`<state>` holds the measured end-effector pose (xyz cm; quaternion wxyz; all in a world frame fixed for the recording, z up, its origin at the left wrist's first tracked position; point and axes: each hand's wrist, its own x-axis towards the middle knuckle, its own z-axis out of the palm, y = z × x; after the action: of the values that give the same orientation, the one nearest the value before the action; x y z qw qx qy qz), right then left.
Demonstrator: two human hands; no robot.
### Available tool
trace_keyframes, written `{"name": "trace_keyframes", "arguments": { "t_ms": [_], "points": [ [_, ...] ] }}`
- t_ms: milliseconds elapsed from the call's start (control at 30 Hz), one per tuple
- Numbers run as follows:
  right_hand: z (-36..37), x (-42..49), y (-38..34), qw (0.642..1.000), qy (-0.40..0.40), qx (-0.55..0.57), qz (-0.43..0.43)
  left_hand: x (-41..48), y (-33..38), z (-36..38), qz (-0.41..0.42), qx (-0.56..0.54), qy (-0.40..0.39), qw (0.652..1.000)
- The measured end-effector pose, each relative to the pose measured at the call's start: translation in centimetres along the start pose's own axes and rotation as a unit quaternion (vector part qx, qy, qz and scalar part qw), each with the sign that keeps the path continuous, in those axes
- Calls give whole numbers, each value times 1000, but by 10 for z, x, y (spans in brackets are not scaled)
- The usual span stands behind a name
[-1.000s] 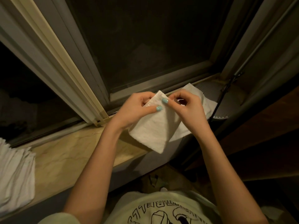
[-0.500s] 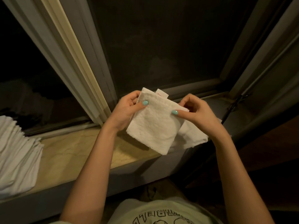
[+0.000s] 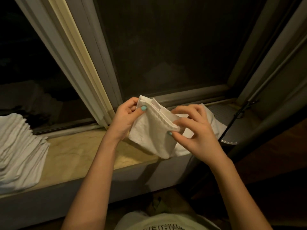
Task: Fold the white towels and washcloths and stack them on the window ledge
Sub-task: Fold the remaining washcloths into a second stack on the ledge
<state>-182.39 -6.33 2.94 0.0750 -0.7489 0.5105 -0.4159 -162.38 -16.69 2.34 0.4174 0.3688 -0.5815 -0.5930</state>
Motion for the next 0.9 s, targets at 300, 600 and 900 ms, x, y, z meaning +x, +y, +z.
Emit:
{"name": "trace_keyframes", "arguments": {
  "t_ms": [300,600,900],
  "points": [
    [-1,-3,-3,995,-61,-65,-34,3,-6,8,61,34,32,997],
    [18,-9,9,997,8,-70,-28,-3,-10,6,136,30,60,988],
    [23,0,13,988,67,-139,10,1,-9,2,143,27,62,987]
  ]
}}
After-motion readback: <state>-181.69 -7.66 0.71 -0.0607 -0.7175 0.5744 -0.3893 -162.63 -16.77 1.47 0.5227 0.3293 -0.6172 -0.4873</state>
